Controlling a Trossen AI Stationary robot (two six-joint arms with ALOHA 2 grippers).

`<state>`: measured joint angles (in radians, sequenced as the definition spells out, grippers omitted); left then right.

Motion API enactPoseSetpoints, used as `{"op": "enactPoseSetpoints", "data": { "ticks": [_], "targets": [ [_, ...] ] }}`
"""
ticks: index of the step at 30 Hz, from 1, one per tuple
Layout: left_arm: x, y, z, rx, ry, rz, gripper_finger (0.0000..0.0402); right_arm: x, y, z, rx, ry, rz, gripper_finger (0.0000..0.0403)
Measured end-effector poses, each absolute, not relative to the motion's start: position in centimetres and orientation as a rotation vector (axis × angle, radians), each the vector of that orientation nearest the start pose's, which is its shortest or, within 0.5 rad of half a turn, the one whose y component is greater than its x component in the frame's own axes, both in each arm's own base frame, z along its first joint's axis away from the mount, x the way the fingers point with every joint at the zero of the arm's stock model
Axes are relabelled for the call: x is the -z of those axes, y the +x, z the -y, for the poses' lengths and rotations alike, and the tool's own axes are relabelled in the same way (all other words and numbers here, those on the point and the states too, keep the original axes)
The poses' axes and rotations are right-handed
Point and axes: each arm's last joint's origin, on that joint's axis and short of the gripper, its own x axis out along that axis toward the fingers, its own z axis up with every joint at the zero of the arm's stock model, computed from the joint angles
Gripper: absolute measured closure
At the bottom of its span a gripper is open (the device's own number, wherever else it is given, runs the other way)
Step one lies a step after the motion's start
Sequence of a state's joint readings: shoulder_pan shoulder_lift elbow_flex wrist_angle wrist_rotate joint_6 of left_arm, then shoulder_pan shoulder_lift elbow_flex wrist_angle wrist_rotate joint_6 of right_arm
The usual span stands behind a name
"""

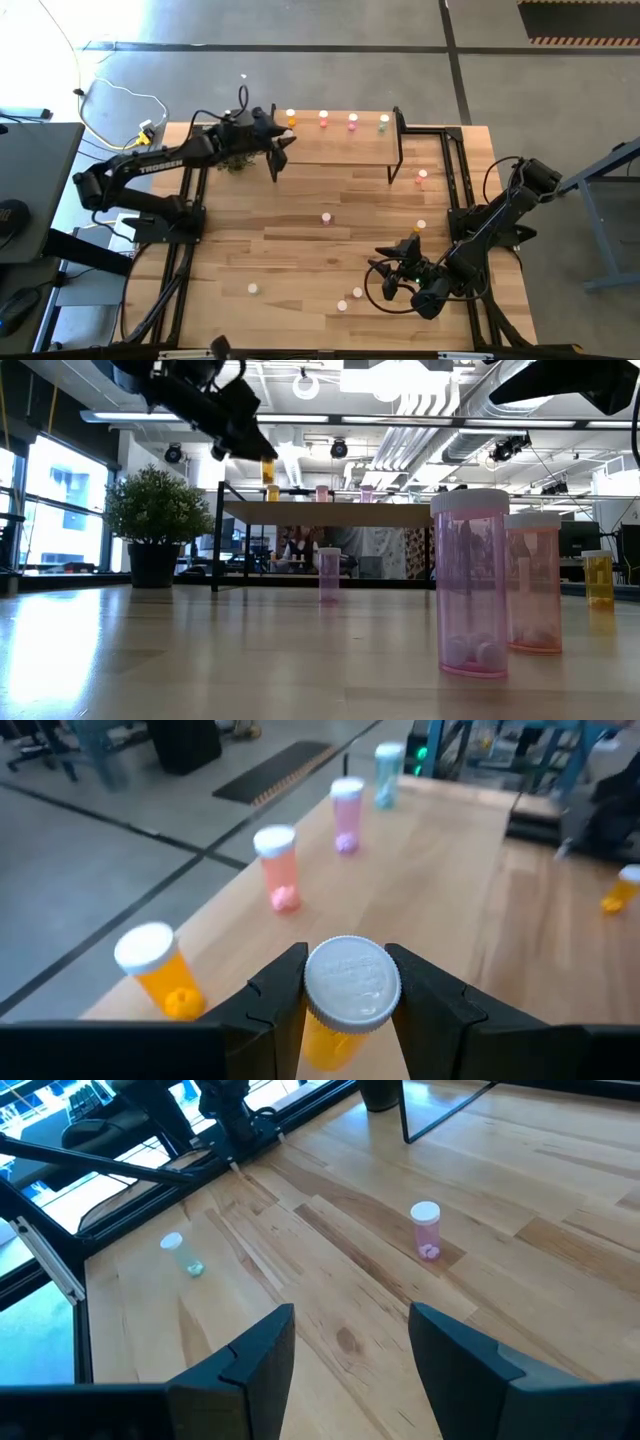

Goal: Pick and place medicine bottles onto shelf by color
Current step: Put the bottom orange pill bottle aligned with the other orange pill bottle on the shelf

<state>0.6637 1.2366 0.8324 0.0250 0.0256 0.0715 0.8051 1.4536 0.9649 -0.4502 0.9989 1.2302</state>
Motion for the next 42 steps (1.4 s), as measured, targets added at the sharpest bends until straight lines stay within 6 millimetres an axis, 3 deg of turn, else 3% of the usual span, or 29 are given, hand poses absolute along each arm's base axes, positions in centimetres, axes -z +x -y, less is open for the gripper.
{"op": "enactPoseSetpoints", "data": {
  "ticks": [14,42],
  "targets": [
    [-25.0,22.0,-19.0,-0.659,-0.087,-0.47,0.0282,-23.6,21.4,-18.7,0.475,0.448,-0.369,0.0214],
    [-24.7,22.2,-19.4,-0.675,-0.089,-0.464,0.0282,-23.7,21.4,-18.7,0.473,0.453,-0.365,0.0214]
  ]
}}
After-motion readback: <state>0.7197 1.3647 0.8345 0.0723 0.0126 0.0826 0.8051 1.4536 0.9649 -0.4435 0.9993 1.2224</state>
